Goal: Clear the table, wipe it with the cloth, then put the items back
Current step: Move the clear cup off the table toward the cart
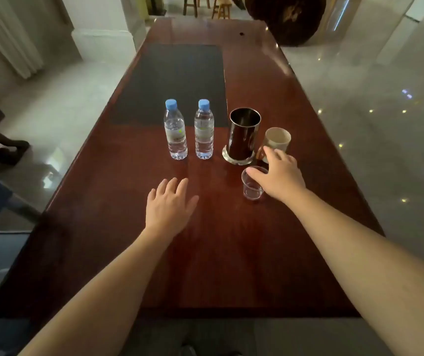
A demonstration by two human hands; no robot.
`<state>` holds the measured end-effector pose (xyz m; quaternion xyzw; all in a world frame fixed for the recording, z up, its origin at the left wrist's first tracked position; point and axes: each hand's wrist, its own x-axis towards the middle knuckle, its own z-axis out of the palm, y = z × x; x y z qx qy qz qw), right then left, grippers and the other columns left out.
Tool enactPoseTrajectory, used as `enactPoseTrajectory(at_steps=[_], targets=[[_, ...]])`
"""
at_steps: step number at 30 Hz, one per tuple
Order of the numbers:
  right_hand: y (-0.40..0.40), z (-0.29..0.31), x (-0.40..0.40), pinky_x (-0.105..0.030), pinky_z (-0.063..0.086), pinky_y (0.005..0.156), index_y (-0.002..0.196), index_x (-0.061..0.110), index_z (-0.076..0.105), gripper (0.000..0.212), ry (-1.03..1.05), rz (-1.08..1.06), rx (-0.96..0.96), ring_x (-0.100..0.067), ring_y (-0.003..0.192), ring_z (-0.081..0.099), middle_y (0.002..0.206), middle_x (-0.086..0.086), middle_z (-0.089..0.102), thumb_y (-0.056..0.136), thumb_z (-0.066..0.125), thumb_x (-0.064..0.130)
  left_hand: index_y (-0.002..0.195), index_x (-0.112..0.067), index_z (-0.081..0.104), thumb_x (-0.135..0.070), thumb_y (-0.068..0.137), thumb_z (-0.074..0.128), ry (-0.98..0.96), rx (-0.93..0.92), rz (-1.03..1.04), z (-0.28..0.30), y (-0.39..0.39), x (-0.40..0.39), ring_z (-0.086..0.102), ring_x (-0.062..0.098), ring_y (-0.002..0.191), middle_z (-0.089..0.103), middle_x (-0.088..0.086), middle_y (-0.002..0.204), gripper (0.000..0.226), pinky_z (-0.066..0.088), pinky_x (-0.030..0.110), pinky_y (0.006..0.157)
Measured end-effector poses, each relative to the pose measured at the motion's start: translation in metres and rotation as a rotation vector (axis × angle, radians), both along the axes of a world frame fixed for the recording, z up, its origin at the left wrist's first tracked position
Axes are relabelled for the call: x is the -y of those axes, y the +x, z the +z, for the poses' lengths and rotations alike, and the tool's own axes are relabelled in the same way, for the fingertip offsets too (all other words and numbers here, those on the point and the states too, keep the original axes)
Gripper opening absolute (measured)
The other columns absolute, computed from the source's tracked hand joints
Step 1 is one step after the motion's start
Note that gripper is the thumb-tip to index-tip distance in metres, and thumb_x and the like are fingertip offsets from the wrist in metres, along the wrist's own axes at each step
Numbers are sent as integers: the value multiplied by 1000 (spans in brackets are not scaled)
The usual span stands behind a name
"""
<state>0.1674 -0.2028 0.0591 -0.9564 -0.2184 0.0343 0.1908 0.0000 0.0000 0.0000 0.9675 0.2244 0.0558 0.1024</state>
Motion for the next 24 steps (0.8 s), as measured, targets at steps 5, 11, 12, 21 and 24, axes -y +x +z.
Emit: enactPoseTrajectory(at_steps=[5, 11, 12, 21, 24], targets=[[9, -31, -3, -51, 36, 106, 152, 27, 24, 94, 31, -68, -122, -34, 139, 30, 152, -7, 37, 76, 63, 66, 147, -22, 37, -58, 95, 38, -9, -95, 22, -54, -24, 1, 24, 29, 146, 39, 5, 153, 63, 23, 52, 115], [20, -63, -6, -48, 40, 105, 153, 29, 15, 114, 147, -117, -196, -32, 136, 36, 150, -9, 37, 63, 80, 58, 150, -25, 31, -70, 90, 24, -10, -188, -2, -97, -45, 7, 13, 30, 149, 27, 8, 159, 75, 14, 53, 117], [21, -67, -6, -48, 40, 105, 153, 30, 13, 117, 158, -122, -196, -31, 136, 35, 151, -8, 35, 61, 81, 56, 150, -26, 29, -71, 89, 22, -10, -195, -4, -102, -47, 8, 11, 30, 149, 24, 8, 160, 76, 13, 54, 117], [24, -113, -1, -30, 29, 103, 154, 33, 8, 124, 425, -205, -258, -22, 142, 31, 156, -5, 26, 60, 89, 45, 148, -26, 36, -72, 90, 24, 7, -107, 25, -123, -53, 11, 13, 28, 149, 27, 8, 159, 75, 9, 53, 119], [25, -125, 2, -29, 30, 103, 153, 35, 8, 121, 497, -246, -283, -18, 140, 34, 156, -2, 30, 62, 87, 48, 147, -27, 37, -72, 89, 27, 11, -90, 35, -127, -53, 10, 14, 27, 149, 29, 8, 158, 74, 11, 53, 119]])
